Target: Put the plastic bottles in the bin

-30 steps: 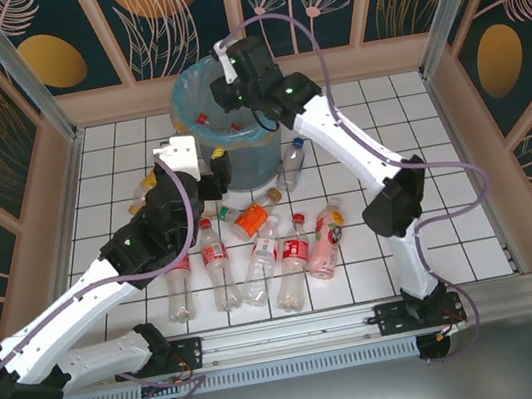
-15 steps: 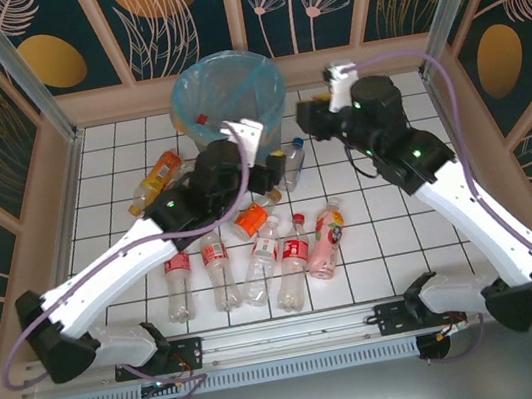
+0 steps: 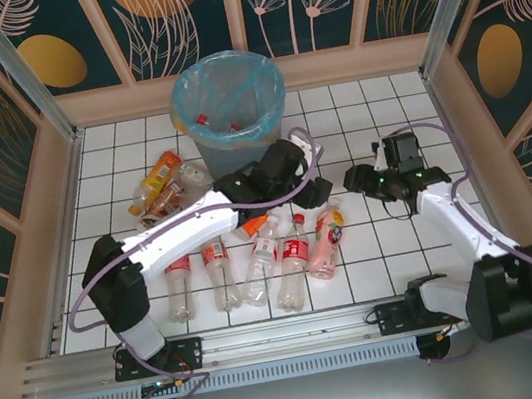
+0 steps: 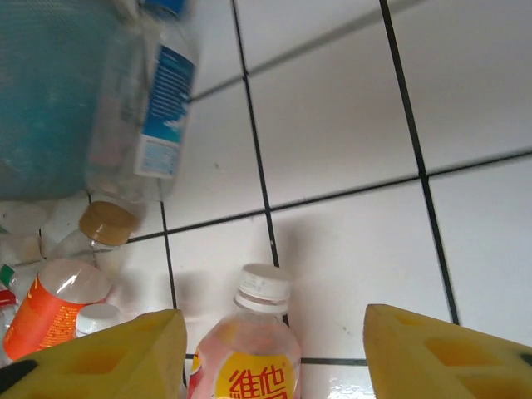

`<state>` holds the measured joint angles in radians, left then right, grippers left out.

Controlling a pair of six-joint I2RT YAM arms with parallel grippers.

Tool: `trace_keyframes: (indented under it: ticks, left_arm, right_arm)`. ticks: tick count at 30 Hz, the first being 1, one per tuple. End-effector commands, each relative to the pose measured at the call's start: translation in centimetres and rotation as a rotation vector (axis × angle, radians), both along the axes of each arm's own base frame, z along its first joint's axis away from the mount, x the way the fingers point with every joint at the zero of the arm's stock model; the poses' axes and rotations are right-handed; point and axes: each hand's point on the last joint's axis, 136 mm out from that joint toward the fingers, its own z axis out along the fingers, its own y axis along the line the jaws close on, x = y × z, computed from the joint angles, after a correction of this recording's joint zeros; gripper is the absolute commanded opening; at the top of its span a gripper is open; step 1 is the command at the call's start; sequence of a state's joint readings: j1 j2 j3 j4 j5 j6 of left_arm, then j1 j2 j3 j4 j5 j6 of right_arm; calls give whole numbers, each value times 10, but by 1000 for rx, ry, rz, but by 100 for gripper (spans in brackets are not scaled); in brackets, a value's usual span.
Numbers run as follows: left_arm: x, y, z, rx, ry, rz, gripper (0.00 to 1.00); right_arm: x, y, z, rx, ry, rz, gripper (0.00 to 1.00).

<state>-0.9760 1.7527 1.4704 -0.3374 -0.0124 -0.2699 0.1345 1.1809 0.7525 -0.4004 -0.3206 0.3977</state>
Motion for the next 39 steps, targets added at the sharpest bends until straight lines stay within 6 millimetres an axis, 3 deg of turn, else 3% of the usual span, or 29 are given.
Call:
trace_keyframes:
  ticks: [1,6,12,17,33,39]
  left_arm:
    - [-12,-2,-29,34,95,-22,71]
    - [-19,-6,-60,17,171,-12,71]
    - [-19,-12,-68,5,197,-12,71]
    - [-18,-10,-66,11,185,-11,71]
    - [-13,-5,-60,13,154,19,71]
    - [-12,-4,-58,12,149,23,71]
  right_arm:
    - [8,18,-6,124,0,51,63]
    - [9,27,-30,188,58,77,66]
    - [8,31,-58,194,136,95,63]
    - [6,39,-71,230,183,126,60]
    - [0,57,-83,323,234,200,52]
    - [2,58,-79,334,223,205,39]
